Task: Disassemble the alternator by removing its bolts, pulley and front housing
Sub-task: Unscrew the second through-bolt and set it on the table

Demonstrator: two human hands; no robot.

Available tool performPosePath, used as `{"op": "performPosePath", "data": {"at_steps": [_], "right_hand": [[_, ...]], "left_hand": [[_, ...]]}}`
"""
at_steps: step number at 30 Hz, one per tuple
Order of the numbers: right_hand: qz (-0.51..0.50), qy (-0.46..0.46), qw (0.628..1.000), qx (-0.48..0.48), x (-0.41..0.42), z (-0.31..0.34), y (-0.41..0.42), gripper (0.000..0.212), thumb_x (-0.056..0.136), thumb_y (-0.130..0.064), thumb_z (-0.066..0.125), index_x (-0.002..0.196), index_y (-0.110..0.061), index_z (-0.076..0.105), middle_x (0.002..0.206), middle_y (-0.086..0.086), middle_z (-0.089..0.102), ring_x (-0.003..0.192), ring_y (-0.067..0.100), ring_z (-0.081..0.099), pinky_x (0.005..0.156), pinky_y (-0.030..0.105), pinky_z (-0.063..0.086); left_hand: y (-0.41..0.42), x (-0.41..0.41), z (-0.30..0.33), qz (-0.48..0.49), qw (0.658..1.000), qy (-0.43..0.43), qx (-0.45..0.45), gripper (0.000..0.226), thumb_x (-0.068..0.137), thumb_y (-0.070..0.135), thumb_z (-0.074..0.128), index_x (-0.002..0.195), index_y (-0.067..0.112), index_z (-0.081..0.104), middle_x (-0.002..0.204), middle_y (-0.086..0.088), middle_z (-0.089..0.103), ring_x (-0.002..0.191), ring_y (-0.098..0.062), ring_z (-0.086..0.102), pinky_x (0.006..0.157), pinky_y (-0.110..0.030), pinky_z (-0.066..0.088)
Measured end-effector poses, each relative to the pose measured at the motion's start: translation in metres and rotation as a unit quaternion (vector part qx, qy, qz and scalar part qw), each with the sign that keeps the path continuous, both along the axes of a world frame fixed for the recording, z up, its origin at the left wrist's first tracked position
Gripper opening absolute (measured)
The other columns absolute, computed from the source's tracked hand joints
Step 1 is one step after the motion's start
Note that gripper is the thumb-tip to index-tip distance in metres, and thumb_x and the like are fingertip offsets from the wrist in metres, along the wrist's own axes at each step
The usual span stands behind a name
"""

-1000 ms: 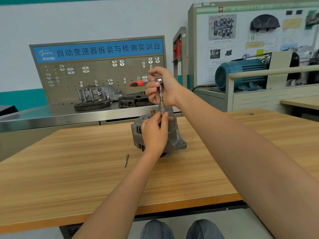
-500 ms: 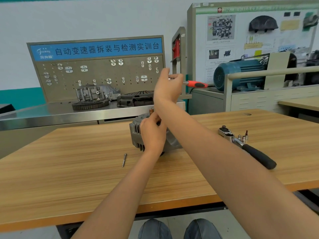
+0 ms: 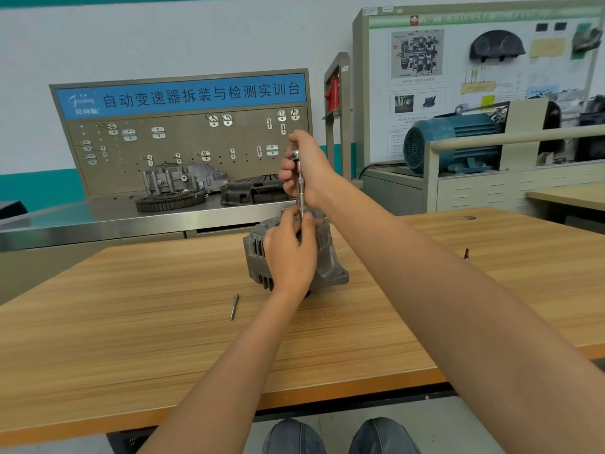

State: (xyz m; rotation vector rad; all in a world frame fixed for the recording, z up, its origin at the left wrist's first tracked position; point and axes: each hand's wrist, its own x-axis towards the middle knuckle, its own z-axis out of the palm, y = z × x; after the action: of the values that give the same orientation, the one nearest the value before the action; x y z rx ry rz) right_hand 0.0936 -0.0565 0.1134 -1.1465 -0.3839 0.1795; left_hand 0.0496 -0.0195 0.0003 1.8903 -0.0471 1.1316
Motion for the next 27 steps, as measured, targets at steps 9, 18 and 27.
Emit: {"op": "performPosePath", "data": {"at_steps": [9, 18, 27], "right_hand": [[0.151, -0.037, 0.988, -0.015, -0.005, 0.001, -0.006, 0.036, 0.094, -0.028, 0.037, 0.06, -0.018, 0.036, 0.04, -0.008, 0.03, 0.037, 0.008, 0.032, 0.044, 0.019, 0.024], [0.099, -0.047, 0.994, 0.014, -0.007, -0.003, -0.005, 0.035, 0.095, -0.028, 0.034, 0.062, -0.018, 0.038, 0.041, -0.007, 0.034, 0.039, 0.009, 0.034, 0.044, 0.019, 0.027], [-0.403, -0.178, 0.891, -0.111, -0.026, -0.02, 0.021, 0.026, 0.1, -0.038, 0.03, 0.088, -0.017, 0.037, 0.077, -0.001, 0.05, 0.067, 0.017, 0.052, 0.06, 0.032, 0.04]], "left_hand": [[0.002, -0.003, 0.001, -0.025, 0.999, 0.013, -0.022, 0.027, 0.098, 0.024, 0.046, 0.072, 0.03, 0.05, 0.076, 0.004, 0.064, 0.091, -0.041, 0.056, 0.084, -0.05, 0.044], [0.004, 0.001, -0.001, -0.036, 0.999, 0.021, -0.018, 0.019, 0.097, 0.026, 0.05, 0.086, 0.019, 0.064, 0.086, 0.004, 0.07, 0.097, -0.031, 0.059, 0.089, -0.049, 0.044], [0.004, 0.002, 0.001, 0.012, 0.997, 0.059, -0.042, 0.038, 0.088, 0.0, 0.05, 0.056, 0.017, 0.039, 0.056, 0.001, 0.042, 0.073, -0.024, 0.041, 0.055, -0.033, 0.035]]}}
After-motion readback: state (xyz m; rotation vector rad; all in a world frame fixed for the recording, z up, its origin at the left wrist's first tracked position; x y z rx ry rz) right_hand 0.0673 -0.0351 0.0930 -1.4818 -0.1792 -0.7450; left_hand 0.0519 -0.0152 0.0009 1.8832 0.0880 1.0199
